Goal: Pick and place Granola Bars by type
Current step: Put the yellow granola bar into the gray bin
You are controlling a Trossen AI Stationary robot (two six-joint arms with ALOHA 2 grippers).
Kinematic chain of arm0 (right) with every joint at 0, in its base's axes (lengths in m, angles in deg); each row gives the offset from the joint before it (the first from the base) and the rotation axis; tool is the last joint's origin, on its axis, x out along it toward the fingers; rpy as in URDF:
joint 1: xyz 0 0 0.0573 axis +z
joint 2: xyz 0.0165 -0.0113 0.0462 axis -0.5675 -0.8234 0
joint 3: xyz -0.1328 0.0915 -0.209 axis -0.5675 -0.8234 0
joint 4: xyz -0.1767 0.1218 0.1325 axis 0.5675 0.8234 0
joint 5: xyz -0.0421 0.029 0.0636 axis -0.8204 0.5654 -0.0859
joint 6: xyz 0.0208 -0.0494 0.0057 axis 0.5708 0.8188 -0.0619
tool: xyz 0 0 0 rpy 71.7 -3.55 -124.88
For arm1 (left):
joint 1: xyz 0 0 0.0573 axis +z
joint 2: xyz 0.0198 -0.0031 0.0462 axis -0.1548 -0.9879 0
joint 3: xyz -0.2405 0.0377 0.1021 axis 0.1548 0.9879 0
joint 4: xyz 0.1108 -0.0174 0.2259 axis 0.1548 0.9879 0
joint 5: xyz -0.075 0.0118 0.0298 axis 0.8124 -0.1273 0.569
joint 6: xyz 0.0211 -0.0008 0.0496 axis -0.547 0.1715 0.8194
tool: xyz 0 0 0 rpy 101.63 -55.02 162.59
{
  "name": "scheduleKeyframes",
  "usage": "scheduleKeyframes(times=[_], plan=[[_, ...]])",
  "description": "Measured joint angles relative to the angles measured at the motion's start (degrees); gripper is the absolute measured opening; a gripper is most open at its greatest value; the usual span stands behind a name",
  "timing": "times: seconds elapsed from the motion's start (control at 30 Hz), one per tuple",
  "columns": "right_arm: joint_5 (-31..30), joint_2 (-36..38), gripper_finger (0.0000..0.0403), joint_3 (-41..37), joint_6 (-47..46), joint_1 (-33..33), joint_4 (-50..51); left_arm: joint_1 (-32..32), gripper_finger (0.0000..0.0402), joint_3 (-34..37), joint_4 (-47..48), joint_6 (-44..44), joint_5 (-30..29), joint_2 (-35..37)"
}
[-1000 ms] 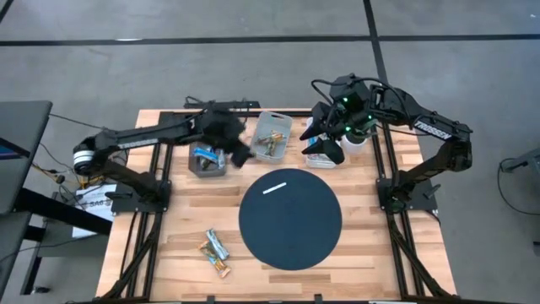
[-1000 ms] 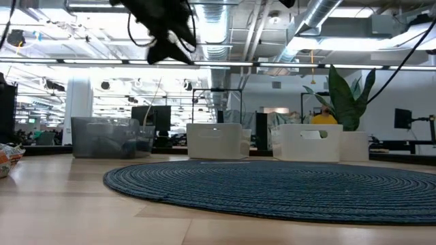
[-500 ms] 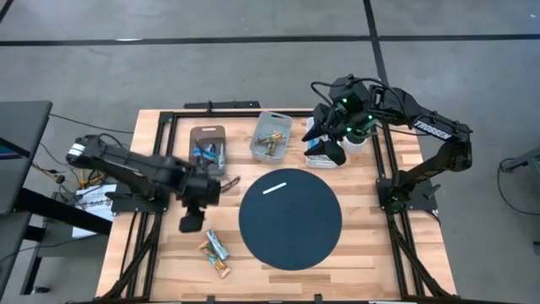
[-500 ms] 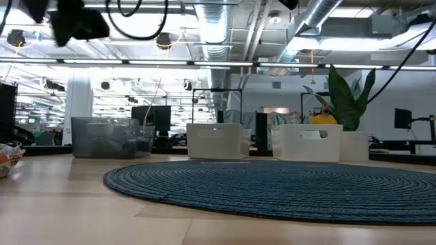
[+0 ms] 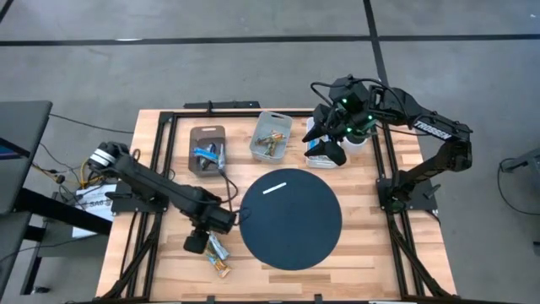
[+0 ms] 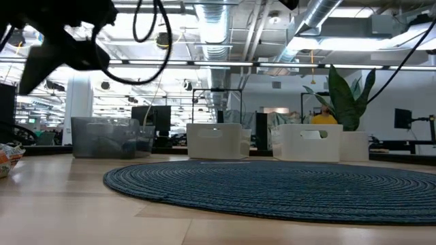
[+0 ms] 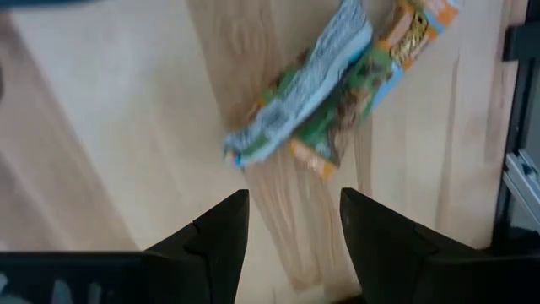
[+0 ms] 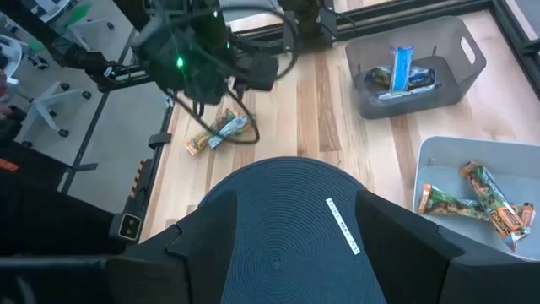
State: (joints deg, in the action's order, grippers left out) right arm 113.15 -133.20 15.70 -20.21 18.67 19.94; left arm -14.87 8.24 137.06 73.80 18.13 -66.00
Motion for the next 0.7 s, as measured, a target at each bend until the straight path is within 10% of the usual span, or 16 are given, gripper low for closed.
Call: scheduleKeyframes(times=[0.7], plan=[[0.31, -0.01, 0.0232, 0.00, -0.04, 0.00, -0.02, -4.52, 0.0178, 0.71, -12.67, 2.85, -3.11, -12.22]])
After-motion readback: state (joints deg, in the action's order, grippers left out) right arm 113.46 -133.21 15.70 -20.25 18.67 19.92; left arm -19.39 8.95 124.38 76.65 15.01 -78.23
